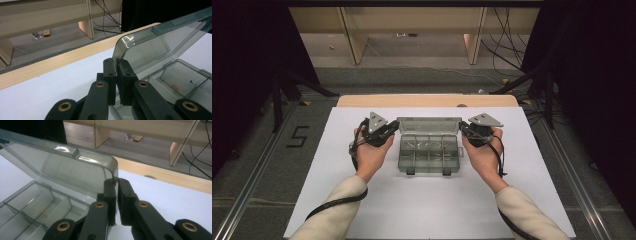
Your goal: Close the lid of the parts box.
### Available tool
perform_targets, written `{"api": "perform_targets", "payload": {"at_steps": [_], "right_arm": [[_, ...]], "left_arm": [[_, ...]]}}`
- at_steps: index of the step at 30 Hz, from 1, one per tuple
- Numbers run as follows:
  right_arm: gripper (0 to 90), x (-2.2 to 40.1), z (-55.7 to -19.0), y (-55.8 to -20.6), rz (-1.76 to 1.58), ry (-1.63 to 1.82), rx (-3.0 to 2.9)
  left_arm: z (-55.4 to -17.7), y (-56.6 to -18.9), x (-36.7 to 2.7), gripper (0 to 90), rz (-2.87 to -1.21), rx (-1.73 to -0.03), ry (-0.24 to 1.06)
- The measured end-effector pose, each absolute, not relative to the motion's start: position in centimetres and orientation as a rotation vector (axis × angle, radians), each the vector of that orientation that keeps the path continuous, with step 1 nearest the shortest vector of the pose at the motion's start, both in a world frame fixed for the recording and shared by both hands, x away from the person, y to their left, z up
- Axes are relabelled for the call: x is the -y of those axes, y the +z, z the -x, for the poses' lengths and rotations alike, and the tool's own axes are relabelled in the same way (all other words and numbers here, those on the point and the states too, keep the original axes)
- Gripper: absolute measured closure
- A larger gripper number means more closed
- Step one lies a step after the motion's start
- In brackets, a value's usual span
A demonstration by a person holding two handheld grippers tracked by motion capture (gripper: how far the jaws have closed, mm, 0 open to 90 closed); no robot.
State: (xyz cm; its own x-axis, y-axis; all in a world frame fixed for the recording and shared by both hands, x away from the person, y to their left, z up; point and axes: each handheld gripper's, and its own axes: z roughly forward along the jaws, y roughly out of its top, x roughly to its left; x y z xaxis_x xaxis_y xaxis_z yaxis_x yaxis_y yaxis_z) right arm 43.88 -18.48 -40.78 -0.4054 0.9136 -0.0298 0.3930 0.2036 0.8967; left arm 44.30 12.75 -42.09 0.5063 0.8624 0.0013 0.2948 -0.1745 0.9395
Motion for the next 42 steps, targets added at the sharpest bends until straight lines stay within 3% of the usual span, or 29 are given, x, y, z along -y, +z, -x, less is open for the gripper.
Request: {"api": "perform_targets", "payload": {"at_steps": [32, 42], "right_arm": [[86.8, 18.5, -42.9, -41.1, -1.196, 1.134, -1.906], [87.2, 18.5, -42.8, -41.2, -1.201, 1.131, -1.912]], "left_arm": [[-43.1, -42.7, -13.0, 88.0, -1.731, -0.989, 0.68], [-42.6, -42.8, -12.8, 80.6, -1.724, -0.986, 0.738]]}}
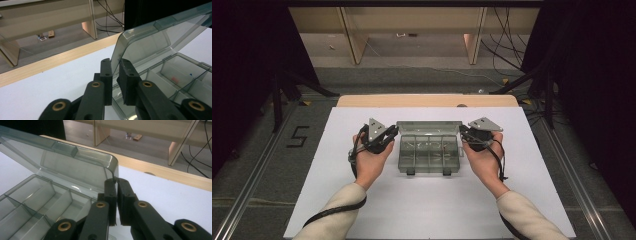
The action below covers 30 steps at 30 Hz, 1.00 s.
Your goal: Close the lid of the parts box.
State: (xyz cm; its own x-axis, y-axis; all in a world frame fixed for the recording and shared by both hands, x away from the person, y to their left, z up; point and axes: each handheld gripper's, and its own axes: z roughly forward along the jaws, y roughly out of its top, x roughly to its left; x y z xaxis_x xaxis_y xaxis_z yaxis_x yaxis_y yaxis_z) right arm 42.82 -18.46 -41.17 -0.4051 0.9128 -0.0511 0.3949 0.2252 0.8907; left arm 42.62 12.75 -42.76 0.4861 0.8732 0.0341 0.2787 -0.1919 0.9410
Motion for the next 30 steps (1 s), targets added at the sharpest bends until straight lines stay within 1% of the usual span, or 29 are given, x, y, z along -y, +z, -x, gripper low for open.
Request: {"api": "perform_targets", "payload": {"at_steps": [10, 14, 19, 22, 26, 30], "right_arm": [[87.4, 18.45, -42.85, -41.22, -1.195, 1.13, -1.904], [87.4, 18.44, -42.84, -41.23, -1.194, 1.13, -1.904], [87.4, 18.38, -42.86, -41.32, -1.188, 1.134, -1.894], [87.4, 18.4, -42.75, -41.23, -1.195, 1.13, -1.908], [87.3, 18.41, -42.68, -41.32, -1.183, 1.132, -1.911], [87.3, 18.44, -42.55, -41.36, -1.188, 1.13, -1.91]], "left_arm": [[-42.18, -42.51, -12.49, 77.1, -1.699, -0.999, 0.76], [-42.24, -42.43, -12.59, 71.3, -1.694, -1.005, 0.773], [-42.65, -42.31, -12.53, 69.3, -1.704, -1.0, 0.781], [-42.79, -42.25, -12.33, 73.4, -1.72, -0.984, 0.787], [-42.86, -42.18, -11.9, 82.8, -1.726, -0.97, 0.786], [-42.77, -42.22, -11.86, 84.8, -1.742, -0.964, 0.804]]}}
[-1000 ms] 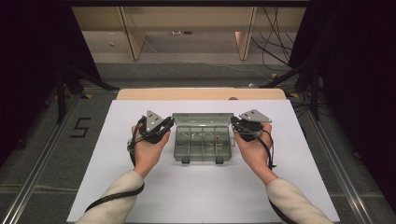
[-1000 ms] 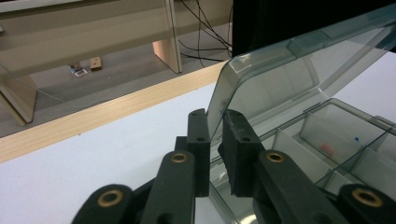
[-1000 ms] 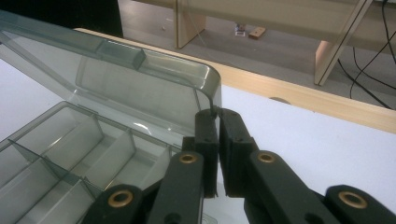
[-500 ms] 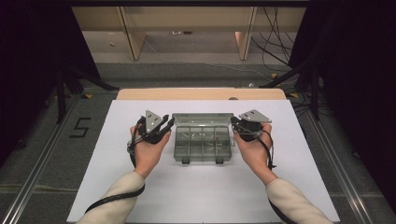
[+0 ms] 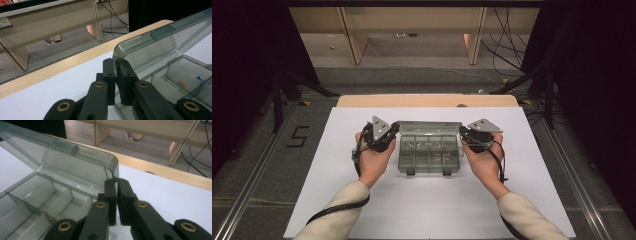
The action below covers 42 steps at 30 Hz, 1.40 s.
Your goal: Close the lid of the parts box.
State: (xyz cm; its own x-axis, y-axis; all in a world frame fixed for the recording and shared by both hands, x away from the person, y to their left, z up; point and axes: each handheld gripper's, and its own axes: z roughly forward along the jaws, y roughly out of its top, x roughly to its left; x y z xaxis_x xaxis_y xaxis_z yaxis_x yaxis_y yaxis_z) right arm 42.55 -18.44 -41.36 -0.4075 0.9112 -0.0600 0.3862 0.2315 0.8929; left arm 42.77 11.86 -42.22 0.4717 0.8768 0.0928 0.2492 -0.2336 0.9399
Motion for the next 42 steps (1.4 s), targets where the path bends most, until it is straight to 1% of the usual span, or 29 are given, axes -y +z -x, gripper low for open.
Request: {"api": "perform_targets", "payload": {"at_steps": [15, 22, 37, 42], "right_arm": [[87.4, 18.5, -41.9, -41.6, -1.162, 1.115, -1.926], [87.3, 18.6, -41.6, -41.8, -1.156, 1.113, -1.938], [87.0, 18.7, -41.1, -42.0, -1.156, 1.108, -1.952], [86.9, 18.7, -41.0, -42.1, -1.155, 1.105, -1.954]], "left_arm": [[-41.7, -42.9, -12.0, 84.7, -1.75, -0.94, 0.815], [-41.4, -43.1, -12.1, 84.4, -1.746, -0.94, 0.796], [-40.8, -43.3, -12.2, 83.7, -1.764, -0.92, 0.823], [-40.7, -43.5, -12.2, 83.5, -1.765, -0.919, 0.806]]}}
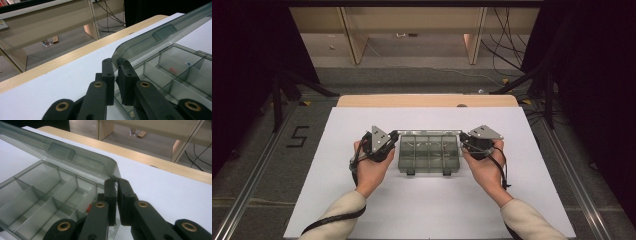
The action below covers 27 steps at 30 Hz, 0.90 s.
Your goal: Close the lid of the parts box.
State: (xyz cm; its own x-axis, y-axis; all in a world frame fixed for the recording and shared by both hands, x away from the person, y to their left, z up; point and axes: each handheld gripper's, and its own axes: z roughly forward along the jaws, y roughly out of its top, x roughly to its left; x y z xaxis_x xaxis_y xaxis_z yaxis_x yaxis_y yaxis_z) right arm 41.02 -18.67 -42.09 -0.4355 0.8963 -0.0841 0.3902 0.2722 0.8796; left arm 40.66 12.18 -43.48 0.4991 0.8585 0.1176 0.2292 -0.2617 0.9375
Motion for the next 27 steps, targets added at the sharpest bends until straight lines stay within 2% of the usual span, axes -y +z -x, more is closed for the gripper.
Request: {"api": "perform_targets", "payload": {"at_steps": [18, 27], "right_arm": [[85.5, 18.78, -40.55, -42.31, -1.149, 1.103, -1.993], [80.7, 18.99, -40.37, -42.42, -1.135, 1.089, -2.007]], "left_arm": [[-40.19, -43.73, -12.35, 82.5, -1.786, -0.915, 0.784], [-39.96, -43.84, -12.53, 83.0, -1.799, -0.913, 0.782]]}}
